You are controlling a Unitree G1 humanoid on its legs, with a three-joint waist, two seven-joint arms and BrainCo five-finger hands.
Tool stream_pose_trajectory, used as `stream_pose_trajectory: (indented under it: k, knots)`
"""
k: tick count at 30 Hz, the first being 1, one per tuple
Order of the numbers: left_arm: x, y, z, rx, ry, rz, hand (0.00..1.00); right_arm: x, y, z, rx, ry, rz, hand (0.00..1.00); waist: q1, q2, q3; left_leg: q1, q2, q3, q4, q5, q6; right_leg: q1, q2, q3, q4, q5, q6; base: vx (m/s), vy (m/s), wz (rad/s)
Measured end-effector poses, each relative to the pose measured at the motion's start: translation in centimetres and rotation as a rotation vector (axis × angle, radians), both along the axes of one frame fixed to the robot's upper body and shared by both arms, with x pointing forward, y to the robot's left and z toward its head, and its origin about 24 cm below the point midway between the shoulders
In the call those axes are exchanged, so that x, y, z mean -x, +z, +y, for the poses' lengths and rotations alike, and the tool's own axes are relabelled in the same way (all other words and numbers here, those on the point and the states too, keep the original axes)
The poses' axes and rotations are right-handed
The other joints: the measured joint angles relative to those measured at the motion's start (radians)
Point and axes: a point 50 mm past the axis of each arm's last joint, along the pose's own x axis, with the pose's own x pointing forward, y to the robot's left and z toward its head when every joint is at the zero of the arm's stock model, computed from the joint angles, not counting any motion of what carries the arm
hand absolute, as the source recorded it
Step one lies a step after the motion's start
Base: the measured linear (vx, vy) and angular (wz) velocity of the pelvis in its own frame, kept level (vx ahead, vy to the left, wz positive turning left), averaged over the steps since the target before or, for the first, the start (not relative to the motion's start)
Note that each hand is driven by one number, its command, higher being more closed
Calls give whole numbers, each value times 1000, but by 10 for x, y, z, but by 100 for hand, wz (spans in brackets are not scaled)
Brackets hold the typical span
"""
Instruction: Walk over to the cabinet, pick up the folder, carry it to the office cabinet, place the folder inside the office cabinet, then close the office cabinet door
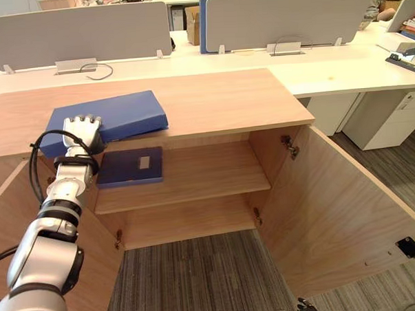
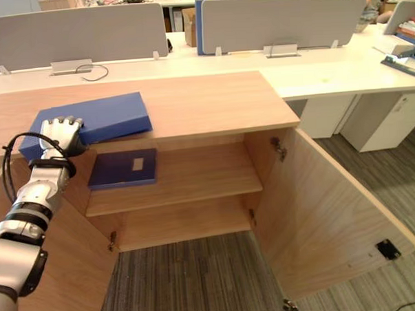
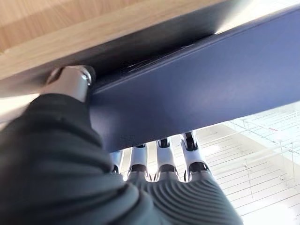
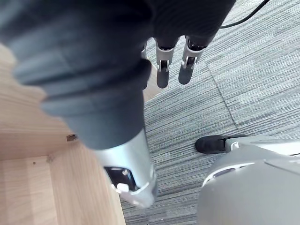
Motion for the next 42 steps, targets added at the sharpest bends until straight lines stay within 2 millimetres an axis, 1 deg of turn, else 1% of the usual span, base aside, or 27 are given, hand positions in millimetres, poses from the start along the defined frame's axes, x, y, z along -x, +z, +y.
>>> stream_pose_trajectory:
  k: [1, 2, 3, 4, 5, 6, 7, 9, 11, 12, 13, 14, 20, 22, 24, 25, 27, 28, 29, 30, 31, 33, 34, 35, 37, 39, 42]
  knots:
    - [0, 2, -1, 17, 0, -16, 100, -1, 0, 0, -1, 0, -3, 0, 0, 0, 2, 0, 0, 0, 0, 0, 0, 0, 0, 1, 0, 0, 0, 0, 0, 0]
    - [2, 7, -5, 70, -10, -79, 100, -2, 0, 2, -1, -5, -13, 0, 0, 0, 9, -2, 1, 2, 0, 0, 0, -2, 0, 4, 0, 0, 0, -20, -18, -4]
    - [9, 14, -12, 146, -38, -176, 100, -6, 2, 3, 1, -6, -36, 0, 2, 1, 13, -6, 4, 3, -2, 0, 0, -3, 0, 6, 3, 0, 1, -8, -21, -4]
    - [15, 17, -17, 190, -57, -227, 100, -8, 3, 4, 1, -4, -54, 0, 4, 1, 13, -9, 4, 3, -3, 0, 0, -6, -1, 7, 5, 0, 1, 7, -20, -5]
    - [30, 21, -29, 310, -112, -342, 100, -16, 8, 7, 2, -2, -110, 0, 4, 2, 12, -17, 4, 4, -2, -3, 2, -15, -3, 16, 5, 0, 1, 18, -5, -9]
    - [52, 20, -41, 436, -161, -447, 100, -27, 17, 9, 4, -11, -192, 0, 7, 2, 12, -26, 4, 9, -1, -6, 2, -25, -3, 22, 5, 0, 1, 18, 2, -11]
    - [62, 16, -48, 491, -179, -489, 100, -32, 22, 11, 2, -16, -234, 0, 8, 1, 11, -30, 4, 11, -1, -7, 2, -30, -3, 23, 5, 0, 1, 27, 3, -9]
    - [94, 3, -68, 668, -201, -610, 100, -48, 39, 14, 5, -30, -367, 0, 22, 0, 10, -36, 5, 11, 4, -13, 3, -36, -2, 25, 5, 0, 1, 34, -7, -2]
    - [108, 1, -71, 749, -193, -677, 100, -59, 50, 15, 8, -25, -436, 0, 30, -1, 7, -36, 9, 16, 18, -24, 2, -31, -1, 29, 5, 0, 1, 8, -5, -6]
    - [111, -1, -71, 780, -183, -694, 100, -62, 53, 15, 9, -23, -456, 0, 36, -1, 5, -36, 9, 19, 22, -27, 2, -31, -1, 33, 5, 0, 1, -11, -7, -14]
    - [117, -7, -68, 844, -147, -722, 100, -68, 58, 18, 6, -17, -490, 0, 45, -1, -5, -36, 10, 27, 30, -32, 2, -31, 0, 41, 5, 0, 1, -25, -11, -14]
    - [120, -11, -65, 867, -122, -732, 100, -71, 60, 20, 1, -16, -505, 0, 47, -2, -10, -36, 12, 31, 36, -34, 2, -29, 1, 44, 5, 0, 1, -28, -15, -12]
    - [135, -23, -60, 901, -65, -733, 100, -82, 76, 30, -13, 7, -597, 0, 47, 0, -17, -19, 14, 35, 34, -37, 4, -12, 3, 47, 5, 1, 2, -61, -22, -3]
    - [140, -23, -61, 925, -66, -747, 100, -90, 89, 30, -5, 16, -663, 0, 47, 1, -18, -20, 14, 37, 30, -34, 6, -16, 4, 47, 5, 0, 2, -43, -19, -2]
    - [150, -21, -65, 998, -88, -778, 100, -103, 114, 31, -5, 26, -789, 0, 47, 1, -18, -21, 14, 38, 19, -28, 5, -23, 5, 47, 5, 1, 3, -18, -13, -2]
    - [152, -21, -66, 1030, -105, -783, 100, -107, 122, 32, -26, 17, -834, 0, 47, 1, -18, -22, 15, 38, 19, -28, 5, -25, 5, 47, 5, 1, 3, 0, 0, 0]
    - [157, -20, -72, 1185, -202, -766, 100, -120, 157, 35, -117, -7, -1035, 0, 47, 0, -18, -23, 16, 38, 19, -27, 5, -25, 8, 46, 5, 0, 3, 0, 0, 0]
    - [157, -19, -73, 1232, -234, -756, 100, -123, 166, 35, -145, -15, -1083, 0, 49, 0, -18, -23, 17, 38, 19, -27, 5, -25, 8, 45, 5, 0, 3, 0, 0, 0]
    - [155, -19, -76, 1353, -312, -733, 100, -129, 187, 36, -198, -22, -1187, 0, 55, 0, -18, -23, 17, 37, 19, -27, 5, -25, 8, 45, 5, 0, 3, 0, 0, 0]
    - [153, -19, -79, 1531, -416, -695, 100, -136, 209, 37, -254, 1, -1300, 0, 58, 0, -19, -22, 16, 37, 19, -27, 5, -24, 7, 44, 5, 0, 3, 0, 0, 0]
    - [152, -19, -81, 1605, -463, -674, 100, -139, 220, 37, -272, 19, -1354, 0, 59, -1, -19, -22, 16, 37, 19, -27, 5, -23, 7, 44, 5, 0, 3, 0, 0, 0]
    - [148, -17, -87, 1829, -642, -572, 100, -152, 261, 37, -319, 102, -1543, 0, 59, -1, -19, -20, 15, 37, 21, -27, 5, -20, 5, 44, 5, 1, 4, -47, -9, 1]
    - [148, -17, -88, 1863, -679, -548, 100, -155, 269, 38, -328, 123, -1581, 0, 59, -1, -19, -19, 14, 37, 21, -27, 5, -20, 5, 44, 5, 1, 4, -58, -15, 1]
    - [147, -15, -91, 1897, -733, -512, 100, -160, 283, 39, -337, 162, -1642, 0, 59, -1, -20, -18, 15, 36, 22, -27, 5, -18, 5, 44, 5, 1, 4, -42, -15, 1]
    - [147, -12, -95, 1909, -794, -478, 100, -165, 296, 39, -356, 196, -1700, 0, 64, -1, -21, -18, 15, 35, 24, -27, 6, -17, 5, 44, 5, 1, 4, -54, -27, 1]
    - [147, -11, -96, 1906, -819, -462, 100, -169, 303, 38, -363, 220, -1723, 0, 68, -1, -21, -18, 15, 35, 24, -27, 6, -17, 5, 44, 5, 1, 4, -42, -22, 0]
    - [146, -10, -98, 1888, -841, -428, 100, -177, 327, 35, -342, 313, -1783, 0, 68, -1, -22, -18, 15, 34, 25, -26, 6, -15, 5, 43, 6, 1, 4, 0, 0, 0]
